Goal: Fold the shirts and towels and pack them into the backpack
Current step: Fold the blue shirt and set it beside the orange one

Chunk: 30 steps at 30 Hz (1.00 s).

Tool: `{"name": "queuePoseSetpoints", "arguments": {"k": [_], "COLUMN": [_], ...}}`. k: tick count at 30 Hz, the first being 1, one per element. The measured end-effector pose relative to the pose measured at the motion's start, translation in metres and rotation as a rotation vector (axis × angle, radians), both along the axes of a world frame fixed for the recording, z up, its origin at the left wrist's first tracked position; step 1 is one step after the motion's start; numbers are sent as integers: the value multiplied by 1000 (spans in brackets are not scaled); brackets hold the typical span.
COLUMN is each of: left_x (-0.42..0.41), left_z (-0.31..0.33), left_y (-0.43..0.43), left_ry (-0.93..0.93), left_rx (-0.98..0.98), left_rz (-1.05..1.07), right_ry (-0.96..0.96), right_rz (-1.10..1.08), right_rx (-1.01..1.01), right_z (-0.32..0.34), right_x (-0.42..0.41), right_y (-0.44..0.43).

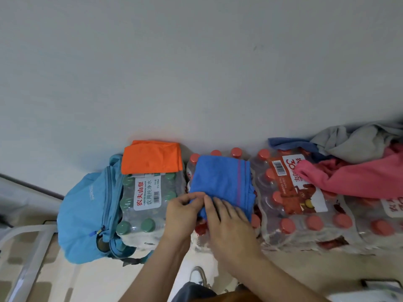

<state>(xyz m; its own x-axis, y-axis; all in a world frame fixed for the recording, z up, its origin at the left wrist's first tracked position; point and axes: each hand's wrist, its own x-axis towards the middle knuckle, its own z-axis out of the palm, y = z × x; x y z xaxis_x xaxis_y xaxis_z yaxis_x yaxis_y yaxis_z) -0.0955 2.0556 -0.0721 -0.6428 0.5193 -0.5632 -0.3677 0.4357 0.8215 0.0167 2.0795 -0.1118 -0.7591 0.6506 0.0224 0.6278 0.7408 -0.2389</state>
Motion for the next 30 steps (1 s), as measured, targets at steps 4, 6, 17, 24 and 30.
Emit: {"name": "queuePoseSetpoints", "arguments": {"k": [4,6,17,24,30], "left_x": [-15,-24,-48,-58,-40], "left_z": [10,7,-14,-11,-24], "left_y": [-16,-32,-27,-13,-5], "left_ry": [-116,291,1304,547,500], "left_rx": [28,-36,16,-67,-141], "left_rz": [-230,-608,-1274,-886,-512], "right_ry": [139,148,57,330,369], "right_rz": [-4,5,133,-50,-178], "right_rx": [76,119,85,-682,-554], "right_z": [-9,-8,6,32,19], "right_x": [1,2,25,33,11], "right_y": [8,9,14,71,86]}}
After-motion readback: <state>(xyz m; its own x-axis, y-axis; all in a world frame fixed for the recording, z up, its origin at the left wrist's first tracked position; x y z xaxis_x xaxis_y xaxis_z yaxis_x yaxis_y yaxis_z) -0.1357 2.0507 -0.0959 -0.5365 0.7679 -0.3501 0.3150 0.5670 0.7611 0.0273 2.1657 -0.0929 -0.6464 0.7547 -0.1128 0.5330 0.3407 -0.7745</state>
